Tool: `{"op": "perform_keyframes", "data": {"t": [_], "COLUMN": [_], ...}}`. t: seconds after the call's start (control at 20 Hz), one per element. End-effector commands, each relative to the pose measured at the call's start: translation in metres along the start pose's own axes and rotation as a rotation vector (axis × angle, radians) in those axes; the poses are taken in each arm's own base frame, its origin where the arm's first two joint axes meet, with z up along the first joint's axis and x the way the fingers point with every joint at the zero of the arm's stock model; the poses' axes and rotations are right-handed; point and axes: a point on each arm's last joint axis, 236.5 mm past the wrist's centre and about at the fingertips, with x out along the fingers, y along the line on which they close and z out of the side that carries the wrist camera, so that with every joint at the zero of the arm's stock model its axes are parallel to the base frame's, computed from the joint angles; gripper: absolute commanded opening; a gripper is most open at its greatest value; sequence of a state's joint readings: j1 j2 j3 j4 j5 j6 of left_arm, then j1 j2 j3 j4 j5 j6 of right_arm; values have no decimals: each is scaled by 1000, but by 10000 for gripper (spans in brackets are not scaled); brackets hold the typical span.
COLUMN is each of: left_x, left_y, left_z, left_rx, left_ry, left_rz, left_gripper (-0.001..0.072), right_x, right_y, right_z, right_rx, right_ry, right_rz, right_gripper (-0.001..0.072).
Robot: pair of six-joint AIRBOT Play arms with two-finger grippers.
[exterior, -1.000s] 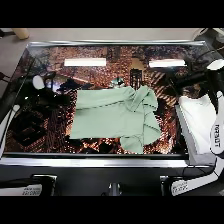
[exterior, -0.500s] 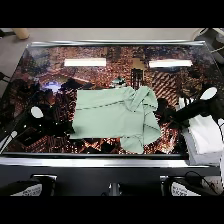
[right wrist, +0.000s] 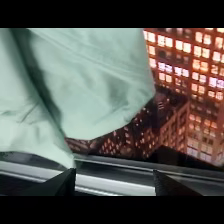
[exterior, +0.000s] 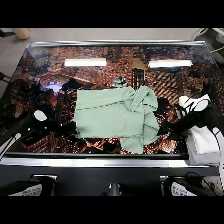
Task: Fold the shirts.
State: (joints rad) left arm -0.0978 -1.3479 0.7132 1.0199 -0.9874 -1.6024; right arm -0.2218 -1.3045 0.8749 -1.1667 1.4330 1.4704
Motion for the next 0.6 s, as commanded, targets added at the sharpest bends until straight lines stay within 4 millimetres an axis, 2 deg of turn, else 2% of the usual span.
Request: {"op": "perform_keyframes", "data": {"t": [0.0, 0.2, 0.35, 0.4, 0.45, 0.5, 0.55], "left_x": [1, -18, -31, -35, -41, -53, -73], "left_y": [-6, -18, -25, -28, -31, -37, -47], "left_z": [1, 5, 6, 7, 9, 15, 24], "left_rx": [48, 101, 122, 129, 140, 165, 205], "left_ry": [-17, -74, -113, -127, -146, -185, -247], "left_rz": [-8, -31, -46, -51, -56, -59, -63], "left_gripper": [24, 24, 25, 24, 25, 24, 23], "right_x": [27, 47, 54, 53, 50, 42, 25], "right_y": [-3, 0, 2, 5, 7, 12, 21], "right_z": [9, 23, 38, 42, 46, 47, 52], "right_rx": [57, 127, 170, 180, 181, 156, 99], "right_ry": [-66, -127, -165, -178, -196, -199, -226], "right_rz": [33, 93, 127, 143, 149, 153, 160], "right_gripper": [490, 485, 286, 83, 17, 16, 15]}}
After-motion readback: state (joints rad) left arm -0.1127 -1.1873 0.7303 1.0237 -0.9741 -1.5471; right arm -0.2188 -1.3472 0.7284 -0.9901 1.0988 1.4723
